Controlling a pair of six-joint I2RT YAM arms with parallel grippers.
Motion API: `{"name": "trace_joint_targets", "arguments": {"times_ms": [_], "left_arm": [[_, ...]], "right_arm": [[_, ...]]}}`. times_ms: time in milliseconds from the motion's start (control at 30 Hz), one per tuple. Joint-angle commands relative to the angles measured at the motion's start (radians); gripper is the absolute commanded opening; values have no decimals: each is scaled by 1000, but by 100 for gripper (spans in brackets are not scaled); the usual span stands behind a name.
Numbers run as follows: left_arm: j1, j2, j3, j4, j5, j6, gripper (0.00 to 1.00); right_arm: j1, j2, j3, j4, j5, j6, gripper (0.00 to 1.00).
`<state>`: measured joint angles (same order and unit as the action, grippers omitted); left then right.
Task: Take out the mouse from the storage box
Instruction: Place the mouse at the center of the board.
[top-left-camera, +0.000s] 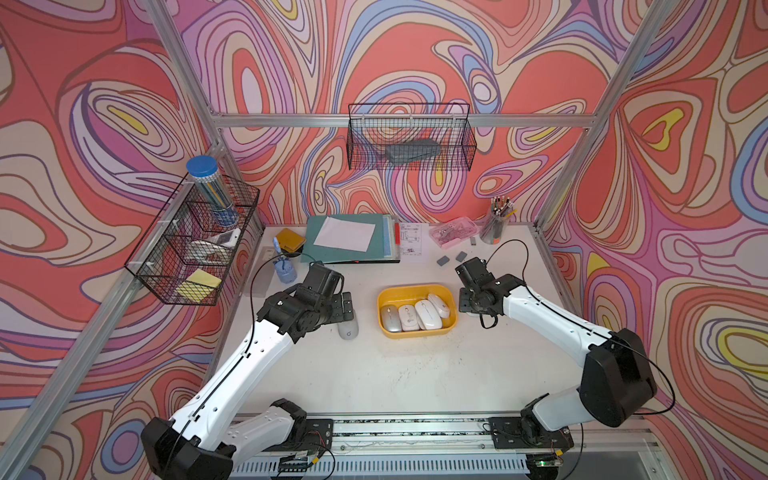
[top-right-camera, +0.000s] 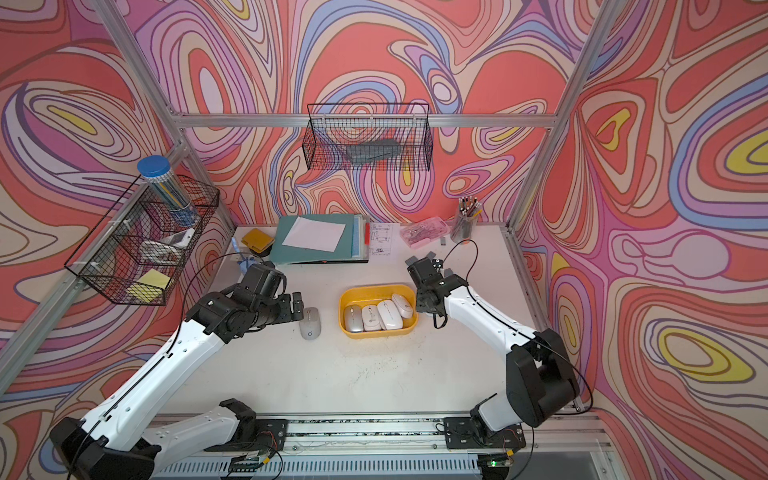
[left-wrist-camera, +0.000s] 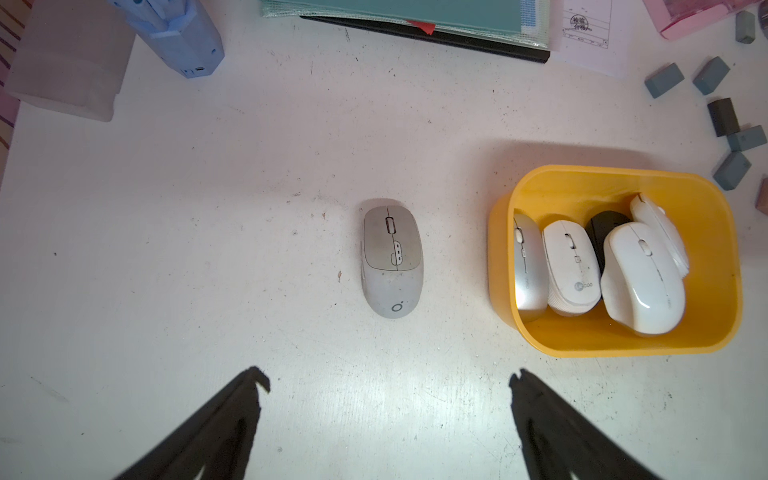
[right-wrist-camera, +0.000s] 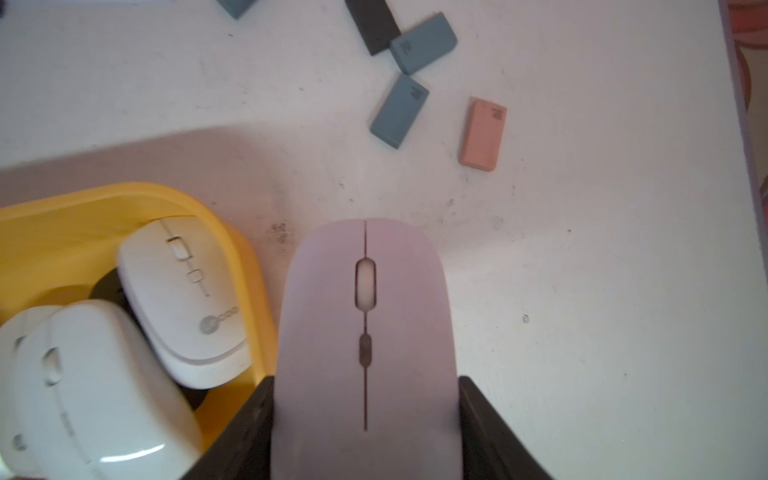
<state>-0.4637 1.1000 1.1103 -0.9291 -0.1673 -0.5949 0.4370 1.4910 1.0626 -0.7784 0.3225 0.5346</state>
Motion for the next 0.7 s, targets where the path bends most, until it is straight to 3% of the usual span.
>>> {"name": "trace_joint_targets", "arguments": {"times_ms": [0,467,667], "left_arm": [[6,-14,-13,9,15,16,98],[5,2,-16,14,42,21,97],[5,13,-16,14,66,22,97]], "right_arm": [[-30,26,-45,29,-54,25,54],[-52,181,-89,17,-86,28,57],[-57,225,-120,2,-89,25,67]]}}
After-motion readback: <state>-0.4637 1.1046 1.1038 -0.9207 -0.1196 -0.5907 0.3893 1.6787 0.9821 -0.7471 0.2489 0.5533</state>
